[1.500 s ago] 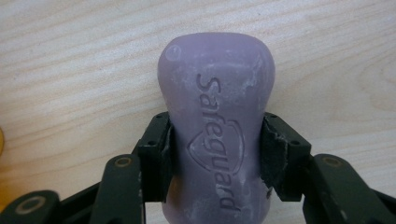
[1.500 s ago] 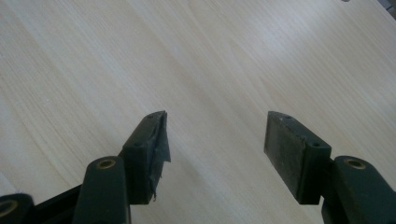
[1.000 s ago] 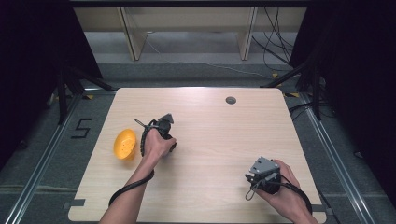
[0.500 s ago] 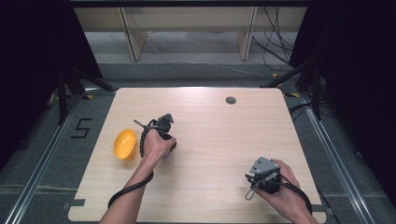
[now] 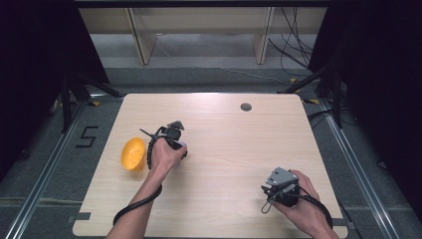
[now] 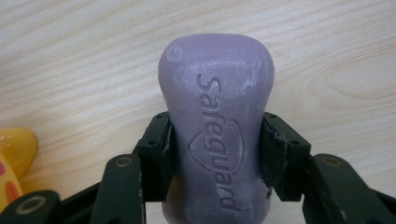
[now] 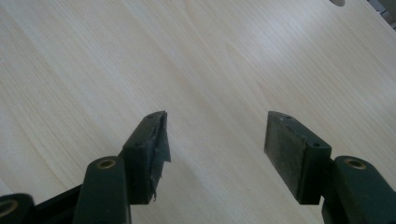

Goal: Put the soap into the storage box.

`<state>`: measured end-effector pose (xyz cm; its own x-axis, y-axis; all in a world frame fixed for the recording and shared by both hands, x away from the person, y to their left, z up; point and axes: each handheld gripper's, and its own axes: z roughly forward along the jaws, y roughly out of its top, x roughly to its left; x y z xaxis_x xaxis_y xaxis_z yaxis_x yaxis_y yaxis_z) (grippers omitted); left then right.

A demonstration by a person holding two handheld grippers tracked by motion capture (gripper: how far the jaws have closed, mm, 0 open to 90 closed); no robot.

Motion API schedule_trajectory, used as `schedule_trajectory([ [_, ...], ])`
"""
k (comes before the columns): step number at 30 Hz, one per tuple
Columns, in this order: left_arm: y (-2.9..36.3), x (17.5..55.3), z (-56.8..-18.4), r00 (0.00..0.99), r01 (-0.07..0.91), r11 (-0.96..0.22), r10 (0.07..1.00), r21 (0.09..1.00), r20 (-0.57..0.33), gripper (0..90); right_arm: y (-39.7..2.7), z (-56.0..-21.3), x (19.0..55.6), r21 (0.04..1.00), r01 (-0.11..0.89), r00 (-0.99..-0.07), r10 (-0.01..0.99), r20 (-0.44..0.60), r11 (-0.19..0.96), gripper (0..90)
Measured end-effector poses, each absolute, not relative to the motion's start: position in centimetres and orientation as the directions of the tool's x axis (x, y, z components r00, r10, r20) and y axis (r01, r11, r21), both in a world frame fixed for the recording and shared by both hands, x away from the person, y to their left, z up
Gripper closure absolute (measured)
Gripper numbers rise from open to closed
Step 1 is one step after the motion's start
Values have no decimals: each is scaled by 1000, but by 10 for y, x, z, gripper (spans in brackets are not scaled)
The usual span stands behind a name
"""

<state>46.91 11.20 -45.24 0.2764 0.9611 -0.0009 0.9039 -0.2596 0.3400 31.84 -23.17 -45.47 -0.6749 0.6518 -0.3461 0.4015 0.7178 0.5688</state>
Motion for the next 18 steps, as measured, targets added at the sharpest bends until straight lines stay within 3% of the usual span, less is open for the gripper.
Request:
schedule_trajectory([
  [18, 116, 462, -443, 305, 880, -288, 952, 377, 15, 491, -232, -454, 319, 574, 396, -672, 652, -350, 716, 401],
])
